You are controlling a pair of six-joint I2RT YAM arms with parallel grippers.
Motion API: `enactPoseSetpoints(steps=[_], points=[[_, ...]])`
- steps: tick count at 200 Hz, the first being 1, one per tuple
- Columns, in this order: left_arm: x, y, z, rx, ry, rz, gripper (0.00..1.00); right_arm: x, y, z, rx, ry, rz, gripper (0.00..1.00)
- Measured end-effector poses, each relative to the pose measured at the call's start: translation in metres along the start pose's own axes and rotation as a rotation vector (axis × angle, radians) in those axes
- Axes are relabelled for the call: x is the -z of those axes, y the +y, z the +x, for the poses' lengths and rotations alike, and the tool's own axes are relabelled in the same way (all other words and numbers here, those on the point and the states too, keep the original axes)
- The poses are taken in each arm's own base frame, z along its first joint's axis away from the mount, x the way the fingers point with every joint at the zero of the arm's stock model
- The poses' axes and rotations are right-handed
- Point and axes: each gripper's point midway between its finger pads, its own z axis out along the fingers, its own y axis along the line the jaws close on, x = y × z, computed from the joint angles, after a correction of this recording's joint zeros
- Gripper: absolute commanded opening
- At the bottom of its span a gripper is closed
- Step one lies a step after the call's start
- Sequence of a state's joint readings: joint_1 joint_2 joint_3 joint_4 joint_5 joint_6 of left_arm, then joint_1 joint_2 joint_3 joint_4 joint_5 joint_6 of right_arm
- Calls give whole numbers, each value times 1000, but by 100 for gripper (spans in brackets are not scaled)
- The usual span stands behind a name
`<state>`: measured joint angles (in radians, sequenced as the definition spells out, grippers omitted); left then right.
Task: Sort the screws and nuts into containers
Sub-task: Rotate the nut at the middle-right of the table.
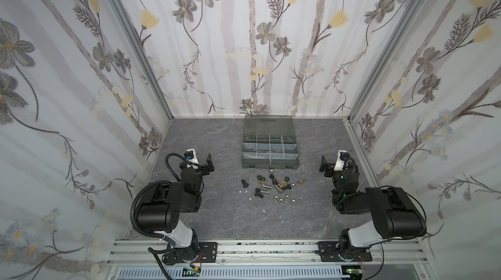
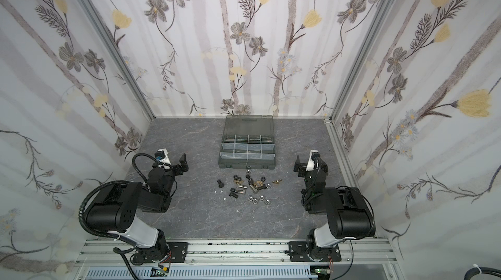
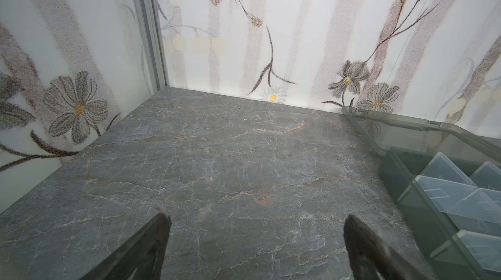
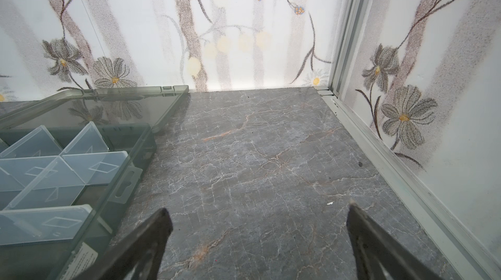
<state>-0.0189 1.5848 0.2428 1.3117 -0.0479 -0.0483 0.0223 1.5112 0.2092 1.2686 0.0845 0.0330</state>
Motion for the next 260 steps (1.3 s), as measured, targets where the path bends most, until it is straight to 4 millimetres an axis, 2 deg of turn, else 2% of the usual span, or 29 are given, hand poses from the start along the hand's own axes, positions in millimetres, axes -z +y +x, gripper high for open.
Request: enactPoseSetpoints(steps=[36,42,55,66,81,90,98,117,136,145,150,151,168,178,188,227,260], points=[[0,0,0,0,0,2,100,0,-2,0,-1,1,4,100],[0,0,0,0,1,4,100,0,-2,0,-1,1,3,94],[-1,1,-1,1,-1,3,100,-1,-4,0,-5,2,8,90],[-2,1,-1,2,2,2,100,-4,-4,-2,-14,10,10,83],[-7,2,-8,3,13,-14,100,-22,-3,-26,-15,11,4,82],[-12,-1,-24,3,-3,-30,100,-32,-1,-46,-20,3,-2,83],[-15,-8,-47,3,-36,-44,100,-38,1,-70,-23,-17,-6,83],[-11,-33,-92,-13,-98,-30,100,-43,5,-101,-78,2,-16,83],[-8,-54,-146,-25,-121,-30,100,-42,15,-112,-140,63,-53,83],[-7,-61,-176,-29,-132,-27,100,-41,28,-114,-162,114,-88,83],[-7,-64,-185,-30,-130,-23,100,-41,34,-115,-167,134,-106,83],[-6,-65,-194,-30,-132,-21,100,-41,38,-116,-167,143,-115,83],[-6,-75,-219,-59,-93,2,100,-35,66,-115,-175,236,-177,82],[-7,-82,-221,-91,-43,29,100,-29,82,-110,-185,300,-217,80],[-8,-87,-218,-121,10,46,100,-24,87,-102,-203,353,-220,80],[2,-96,-171,-214,211,107,100,12,109,-35,-280,627,-224,81],[9,-103,-153,-238,266,157,100,32,112,4,-312,767,-191,81]])
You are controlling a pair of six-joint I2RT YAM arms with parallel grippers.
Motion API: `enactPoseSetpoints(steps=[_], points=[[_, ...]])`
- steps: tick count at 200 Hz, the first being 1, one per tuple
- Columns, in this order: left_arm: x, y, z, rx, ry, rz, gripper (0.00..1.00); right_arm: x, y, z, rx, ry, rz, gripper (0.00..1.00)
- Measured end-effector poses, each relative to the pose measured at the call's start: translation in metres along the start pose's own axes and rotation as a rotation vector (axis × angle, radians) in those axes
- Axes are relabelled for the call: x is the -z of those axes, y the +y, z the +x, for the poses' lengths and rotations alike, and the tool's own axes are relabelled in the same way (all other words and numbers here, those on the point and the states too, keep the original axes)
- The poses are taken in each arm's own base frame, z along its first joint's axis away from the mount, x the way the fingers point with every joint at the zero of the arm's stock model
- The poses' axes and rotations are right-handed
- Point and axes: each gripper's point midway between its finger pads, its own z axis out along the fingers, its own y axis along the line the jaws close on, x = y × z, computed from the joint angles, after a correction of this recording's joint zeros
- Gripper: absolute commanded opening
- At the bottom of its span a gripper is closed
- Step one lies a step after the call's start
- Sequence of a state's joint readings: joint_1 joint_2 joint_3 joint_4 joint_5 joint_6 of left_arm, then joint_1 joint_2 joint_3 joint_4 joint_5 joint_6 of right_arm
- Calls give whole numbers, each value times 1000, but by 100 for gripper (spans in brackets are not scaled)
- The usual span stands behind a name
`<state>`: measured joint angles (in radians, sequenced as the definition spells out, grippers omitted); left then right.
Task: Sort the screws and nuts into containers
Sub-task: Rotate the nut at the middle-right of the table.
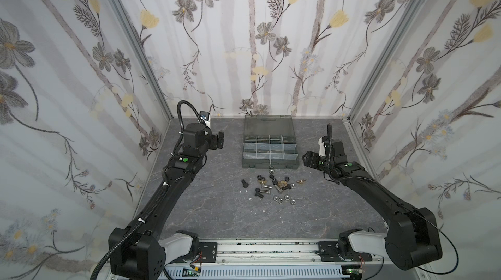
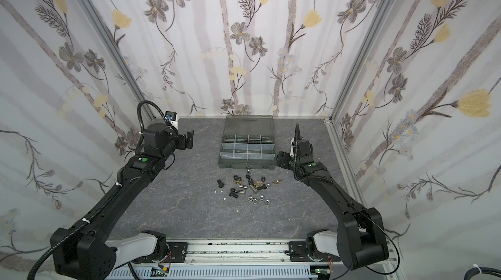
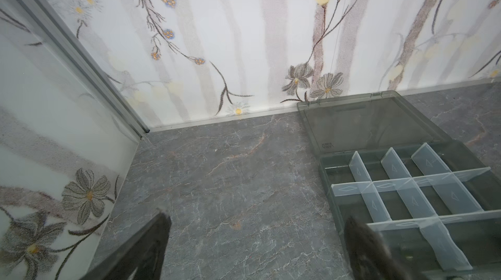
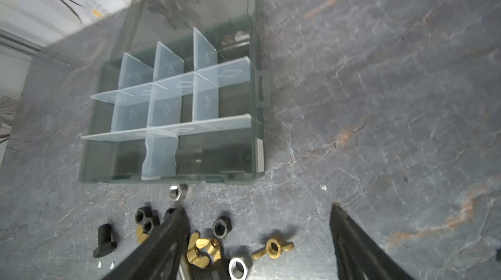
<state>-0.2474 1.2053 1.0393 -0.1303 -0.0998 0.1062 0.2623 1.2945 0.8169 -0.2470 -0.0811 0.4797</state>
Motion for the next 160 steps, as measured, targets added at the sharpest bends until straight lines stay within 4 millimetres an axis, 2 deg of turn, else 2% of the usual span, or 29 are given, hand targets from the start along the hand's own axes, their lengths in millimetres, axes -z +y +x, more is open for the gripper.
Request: enactPoseSetpoints(steps=[27,60,95,117,160], points=[[-2,-4,6,-24,17,9,100,-13,-11,36,-40,115,33,82],[-4,-11,20,-54,43,20,100,-29,-13,62,-42,202,59,84],[-5,-11,21,-80,43,10,100,-46,-18,93,-8,278,106,83],[-7,-13,23,-97,49,12,100,-53,-21,101,15,298,142,78],[-8,-17,26,-129,58,9,100,-64,-14,96,56,286,166,66]])
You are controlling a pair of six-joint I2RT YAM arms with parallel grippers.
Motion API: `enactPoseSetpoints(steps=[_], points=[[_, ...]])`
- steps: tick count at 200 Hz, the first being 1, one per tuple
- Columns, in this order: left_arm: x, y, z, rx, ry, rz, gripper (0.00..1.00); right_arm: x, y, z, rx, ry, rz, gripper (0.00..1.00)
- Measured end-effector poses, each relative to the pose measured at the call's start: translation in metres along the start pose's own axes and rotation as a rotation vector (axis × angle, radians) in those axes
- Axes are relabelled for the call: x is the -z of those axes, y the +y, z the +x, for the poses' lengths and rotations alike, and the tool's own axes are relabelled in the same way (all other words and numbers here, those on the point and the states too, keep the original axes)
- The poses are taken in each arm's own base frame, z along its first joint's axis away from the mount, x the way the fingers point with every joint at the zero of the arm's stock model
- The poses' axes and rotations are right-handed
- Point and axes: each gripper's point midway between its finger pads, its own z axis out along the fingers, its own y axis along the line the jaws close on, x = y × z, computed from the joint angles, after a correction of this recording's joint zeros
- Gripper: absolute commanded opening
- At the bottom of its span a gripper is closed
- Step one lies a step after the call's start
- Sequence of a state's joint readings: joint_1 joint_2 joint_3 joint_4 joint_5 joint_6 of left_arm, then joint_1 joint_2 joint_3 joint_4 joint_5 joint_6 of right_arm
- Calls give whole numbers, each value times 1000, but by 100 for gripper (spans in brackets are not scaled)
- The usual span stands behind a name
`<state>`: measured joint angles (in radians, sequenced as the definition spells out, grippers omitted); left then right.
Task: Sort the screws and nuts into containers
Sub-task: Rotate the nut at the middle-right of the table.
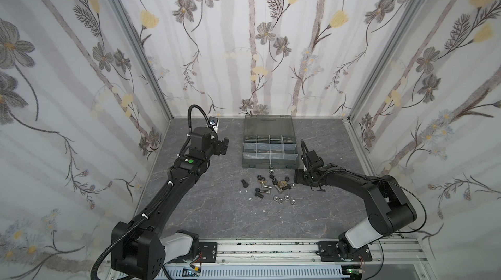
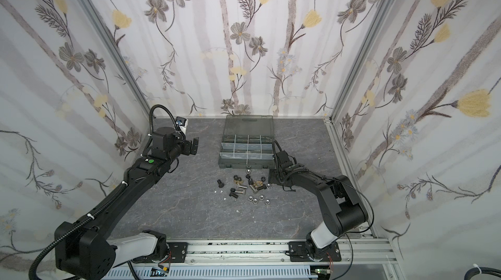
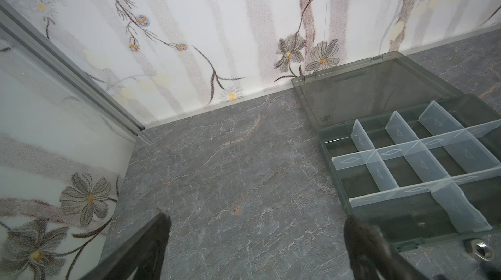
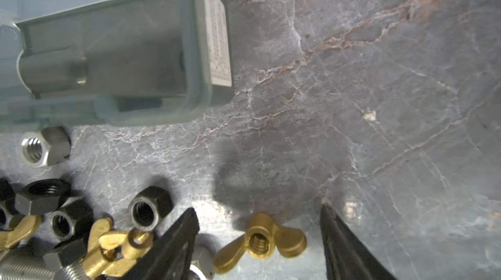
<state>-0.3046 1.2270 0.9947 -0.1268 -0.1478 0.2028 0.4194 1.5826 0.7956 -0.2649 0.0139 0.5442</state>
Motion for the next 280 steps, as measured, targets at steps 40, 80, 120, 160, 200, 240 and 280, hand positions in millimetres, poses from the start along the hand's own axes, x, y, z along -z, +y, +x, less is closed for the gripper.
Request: enactPoseSetpoints(steps=[40,80,120,160,200,240,280], points=[[0,0,0,-26,2,-11,100,0,0,3,17,4,18,62],[0,-1,1,-44,4,-15,100,0,-1,8,39,11,43,60],[-1,-4,3,-61,8,-14,100,1,-4,11,54,19,66,48],[-1,-4,5,-73,13,-18,100,-4,-7,6,66,5,100,39],[-1,-4,6,-83,15,-26,100,-3,-8,5,92,10,111,36],[-1,-5,8,-98,18,-28,100,10,-8,0,108,-7,110,29],[-1,-6,10,-107,23,-25,100,4,-9,-1,123,7,127,28]])
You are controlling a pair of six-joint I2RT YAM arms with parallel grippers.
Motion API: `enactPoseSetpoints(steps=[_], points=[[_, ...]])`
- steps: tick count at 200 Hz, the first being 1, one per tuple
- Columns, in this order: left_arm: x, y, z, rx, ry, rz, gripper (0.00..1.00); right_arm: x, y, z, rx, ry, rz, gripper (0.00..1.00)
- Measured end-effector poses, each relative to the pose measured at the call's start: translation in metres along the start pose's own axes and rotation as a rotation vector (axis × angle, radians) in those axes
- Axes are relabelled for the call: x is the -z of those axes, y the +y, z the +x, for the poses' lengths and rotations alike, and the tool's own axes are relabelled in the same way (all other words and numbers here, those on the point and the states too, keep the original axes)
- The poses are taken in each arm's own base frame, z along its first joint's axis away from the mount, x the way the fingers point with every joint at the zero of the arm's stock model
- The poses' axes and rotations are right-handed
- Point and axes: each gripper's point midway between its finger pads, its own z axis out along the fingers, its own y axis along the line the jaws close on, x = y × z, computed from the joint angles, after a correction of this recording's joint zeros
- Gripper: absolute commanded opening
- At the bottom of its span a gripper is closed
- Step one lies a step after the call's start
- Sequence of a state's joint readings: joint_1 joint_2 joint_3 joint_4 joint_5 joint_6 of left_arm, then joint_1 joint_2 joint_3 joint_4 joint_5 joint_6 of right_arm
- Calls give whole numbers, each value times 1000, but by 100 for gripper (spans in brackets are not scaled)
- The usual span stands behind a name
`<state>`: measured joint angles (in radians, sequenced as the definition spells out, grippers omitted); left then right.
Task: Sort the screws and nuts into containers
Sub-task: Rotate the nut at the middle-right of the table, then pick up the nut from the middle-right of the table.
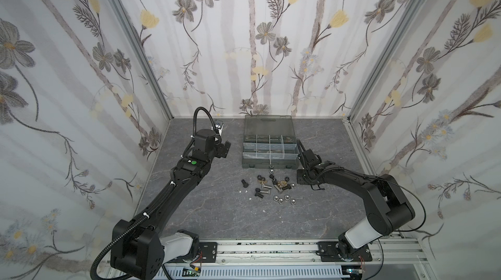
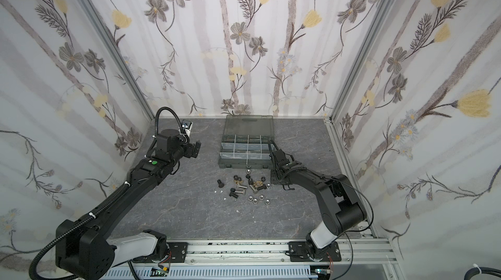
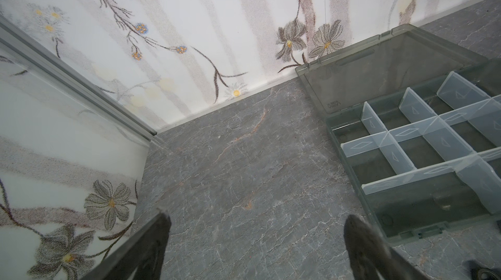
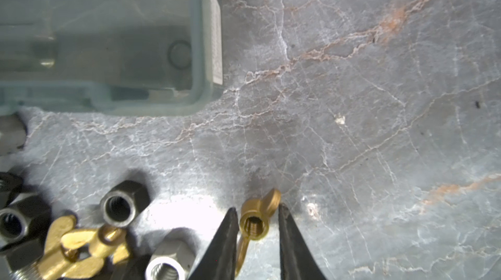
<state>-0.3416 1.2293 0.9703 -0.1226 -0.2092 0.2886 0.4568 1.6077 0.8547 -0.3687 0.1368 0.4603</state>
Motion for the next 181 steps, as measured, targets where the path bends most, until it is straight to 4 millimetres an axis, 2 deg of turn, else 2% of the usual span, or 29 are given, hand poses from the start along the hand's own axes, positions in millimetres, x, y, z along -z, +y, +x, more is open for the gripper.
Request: enactPoseSetpoints(steps=[36,93,139,151,181], points=[[0,-1,1,-5,1,3,100,-7,-2,6,13,31,16,28],[0,-3,2,-23,5,2,100,-10,-1,3,12,19,13,13],[0,-1,3,-31,7,-8,100,-3,-3,3,28,24,20,7],[0,-1,3,-31,7,-7,100,6,-3,-5,37,16,19,7],[0,-1,3,-31,7,-7,100,50,11,-63,47,-120,-16,7]])
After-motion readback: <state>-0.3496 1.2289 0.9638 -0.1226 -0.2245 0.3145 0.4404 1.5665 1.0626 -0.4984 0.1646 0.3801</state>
